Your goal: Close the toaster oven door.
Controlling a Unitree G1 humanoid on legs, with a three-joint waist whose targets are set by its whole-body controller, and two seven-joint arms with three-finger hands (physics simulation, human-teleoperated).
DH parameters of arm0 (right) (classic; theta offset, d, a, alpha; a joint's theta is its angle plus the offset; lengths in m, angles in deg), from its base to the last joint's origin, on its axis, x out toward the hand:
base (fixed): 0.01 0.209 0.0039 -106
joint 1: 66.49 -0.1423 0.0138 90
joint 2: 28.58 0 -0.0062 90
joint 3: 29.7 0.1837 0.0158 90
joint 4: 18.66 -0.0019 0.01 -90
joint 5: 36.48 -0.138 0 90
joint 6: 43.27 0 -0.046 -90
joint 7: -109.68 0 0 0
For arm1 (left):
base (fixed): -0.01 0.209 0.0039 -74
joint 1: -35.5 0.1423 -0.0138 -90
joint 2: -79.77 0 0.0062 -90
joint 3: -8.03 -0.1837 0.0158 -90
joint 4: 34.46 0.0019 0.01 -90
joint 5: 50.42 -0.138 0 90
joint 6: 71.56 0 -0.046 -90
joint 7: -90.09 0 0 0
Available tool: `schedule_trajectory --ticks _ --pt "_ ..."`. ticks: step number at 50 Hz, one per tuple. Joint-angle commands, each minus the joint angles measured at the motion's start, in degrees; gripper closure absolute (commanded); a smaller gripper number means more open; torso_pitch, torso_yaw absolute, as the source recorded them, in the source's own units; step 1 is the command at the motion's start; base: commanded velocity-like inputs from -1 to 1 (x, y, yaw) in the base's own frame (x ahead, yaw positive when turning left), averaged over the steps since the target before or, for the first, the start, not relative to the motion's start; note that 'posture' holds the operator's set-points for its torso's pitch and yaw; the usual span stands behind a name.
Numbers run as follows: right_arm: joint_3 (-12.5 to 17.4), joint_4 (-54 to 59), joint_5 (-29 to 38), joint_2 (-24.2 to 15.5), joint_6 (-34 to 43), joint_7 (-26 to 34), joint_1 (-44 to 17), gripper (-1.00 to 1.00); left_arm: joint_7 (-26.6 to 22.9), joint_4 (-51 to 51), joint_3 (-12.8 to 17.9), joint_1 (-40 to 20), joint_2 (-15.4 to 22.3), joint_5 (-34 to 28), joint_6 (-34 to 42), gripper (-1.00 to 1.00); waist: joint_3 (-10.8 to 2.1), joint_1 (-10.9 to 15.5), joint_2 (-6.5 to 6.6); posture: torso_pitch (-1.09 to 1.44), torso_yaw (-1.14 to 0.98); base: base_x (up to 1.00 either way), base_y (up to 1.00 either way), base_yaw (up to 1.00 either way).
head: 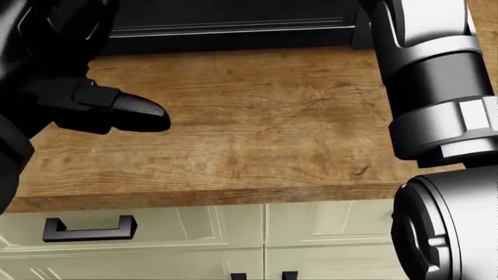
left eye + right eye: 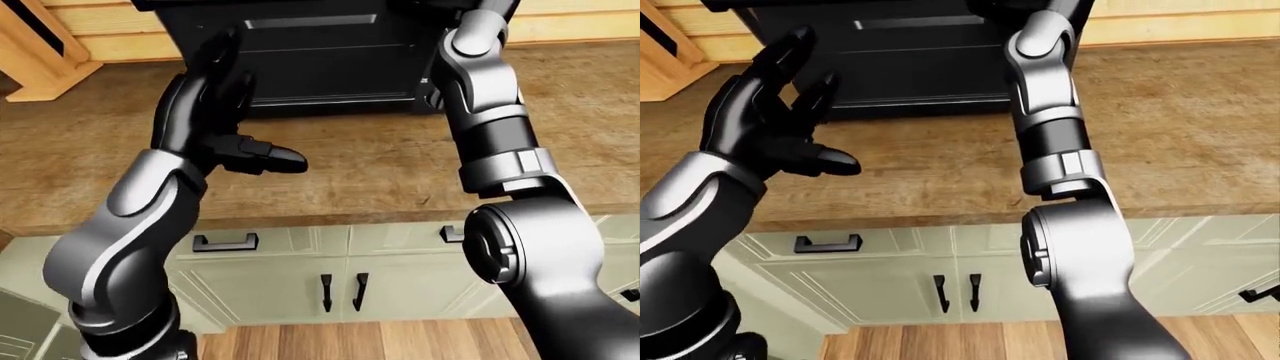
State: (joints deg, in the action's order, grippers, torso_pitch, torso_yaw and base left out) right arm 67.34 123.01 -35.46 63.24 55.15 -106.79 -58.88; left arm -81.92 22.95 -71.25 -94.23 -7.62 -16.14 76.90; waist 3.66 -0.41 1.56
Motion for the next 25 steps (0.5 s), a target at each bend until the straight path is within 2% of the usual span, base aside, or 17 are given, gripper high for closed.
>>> schedule_trajectory --ticks 1,19,25 --pt "-0.6 -3.7 0.3 -0.1 -3.0 0.4 -3.6 -1.0 -1.8 1.2 -0.2 -2.6 0.5 -2.3 -3.6 -1.0 -2.07 0.4 -0.41 0.0 0.0 0.0 0.0 0.0" --pt "-0.4 -3.7 -0.1 -0.1 -3.1 0.1 -3.8 -1.0 -10.8 15.4 -3.2 -7.9 -2.6 -10.6 -9.8 -1.0 -2.06 0.6 -1.2 0.0 0.0 0.0 0.0 0.0" --pt "-0.4 -3.8 -0.1 -0.2 -3.3 -0.4 -3.7 -1.0 -12.9 16.7 -3.8 -8.9 -3.4 -12.6 -9.9 -1.0 -2.15 0.7 -1.37 0.0 0.0 0.0 0.0 0.0"
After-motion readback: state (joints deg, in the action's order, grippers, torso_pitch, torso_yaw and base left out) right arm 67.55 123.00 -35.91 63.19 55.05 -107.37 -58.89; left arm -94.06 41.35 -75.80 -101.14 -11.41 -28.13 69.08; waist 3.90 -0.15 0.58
